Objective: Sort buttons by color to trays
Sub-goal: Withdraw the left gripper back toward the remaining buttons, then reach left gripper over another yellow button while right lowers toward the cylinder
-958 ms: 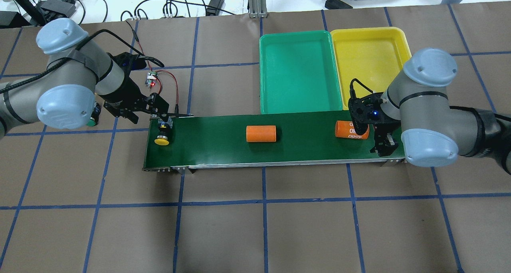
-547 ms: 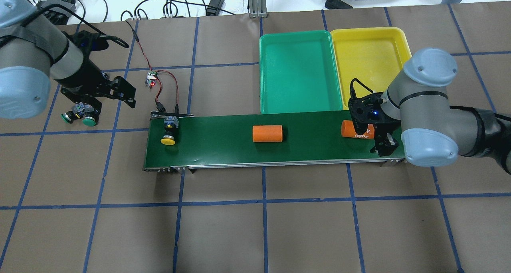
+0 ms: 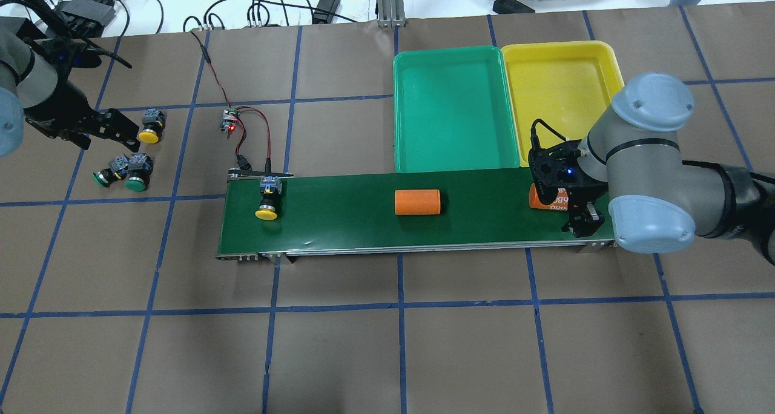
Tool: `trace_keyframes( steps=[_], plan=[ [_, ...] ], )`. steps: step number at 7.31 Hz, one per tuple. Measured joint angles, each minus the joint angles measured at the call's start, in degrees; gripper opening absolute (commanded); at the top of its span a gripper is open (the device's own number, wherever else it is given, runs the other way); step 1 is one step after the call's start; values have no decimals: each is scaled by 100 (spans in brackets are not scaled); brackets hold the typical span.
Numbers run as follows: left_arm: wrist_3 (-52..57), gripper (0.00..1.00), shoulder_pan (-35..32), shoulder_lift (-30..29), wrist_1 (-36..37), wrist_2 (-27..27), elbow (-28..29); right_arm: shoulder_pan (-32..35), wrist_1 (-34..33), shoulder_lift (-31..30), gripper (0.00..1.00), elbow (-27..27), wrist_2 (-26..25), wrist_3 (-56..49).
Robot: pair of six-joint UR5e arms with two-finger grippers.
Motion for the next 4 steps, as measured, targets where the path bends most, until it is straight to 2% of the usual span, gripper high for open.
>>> trace_keyframes(
  steps=[4],
  plan=[
    [69,100,91,-550,533,42,34,0,6,0,100,13,0,9]
  ],
)
